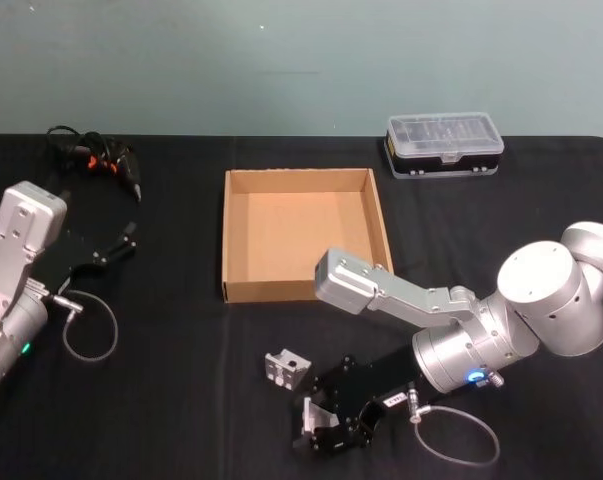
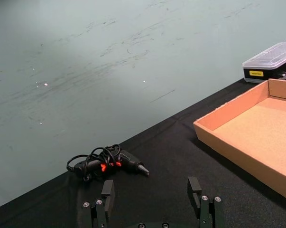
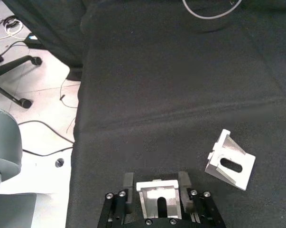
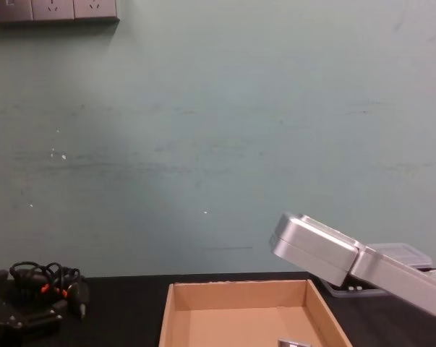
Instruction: Use one hand to pick up the angle iron from the table and place it into the box.
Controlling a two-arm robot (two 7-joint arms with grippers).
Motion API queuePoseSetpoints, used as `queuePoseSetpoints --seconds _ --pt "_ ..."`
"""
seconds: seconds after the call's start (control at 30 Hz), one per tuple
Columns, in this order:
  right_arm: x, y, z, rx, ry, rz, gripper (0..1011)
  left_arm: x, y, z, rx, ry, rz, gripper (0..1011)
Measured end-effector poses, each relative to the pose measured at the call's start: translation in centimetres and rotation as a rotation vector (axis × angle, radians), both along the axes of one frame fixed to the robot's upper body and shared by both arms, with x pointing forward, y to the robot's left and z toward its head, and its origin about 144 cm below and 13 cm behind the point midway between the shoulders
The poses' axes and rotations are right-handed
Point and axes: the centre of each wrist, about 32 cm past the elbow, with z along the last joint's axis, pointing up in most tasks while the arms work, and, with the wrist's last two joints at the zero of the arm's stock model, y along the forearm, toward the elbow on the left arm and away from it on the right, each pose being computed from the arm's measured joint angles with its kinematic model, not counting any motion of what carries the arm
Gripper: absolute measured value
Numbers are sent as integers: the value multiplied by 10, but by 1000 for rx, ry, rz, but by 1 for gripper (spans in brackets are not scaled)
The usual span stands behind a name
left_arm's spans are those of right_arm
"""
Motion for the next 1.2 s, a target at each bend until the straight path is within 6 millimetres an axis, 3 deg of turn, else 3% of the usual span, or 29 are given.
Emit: queuePoseSetpoints --seconds 0.2,0.6,0.87,1.0,1.2 --pt "-1 0 1 2 -7 -6 472 0 0 0 0 0 0 1012" --pt "-9 -14 22 52 -95 -75 472 0 0 0 0 0 0 1012" --pt "-16 -37 57 123 -255 -213 472 0 0 0 0 0 0 1011" --pt "-11 -44 66 153 -323 -304 472 0 0 0 0 0 0 1011" --pt "7 -46 61 179 -373 -410 472 0 0 0 0 0 0 1011"
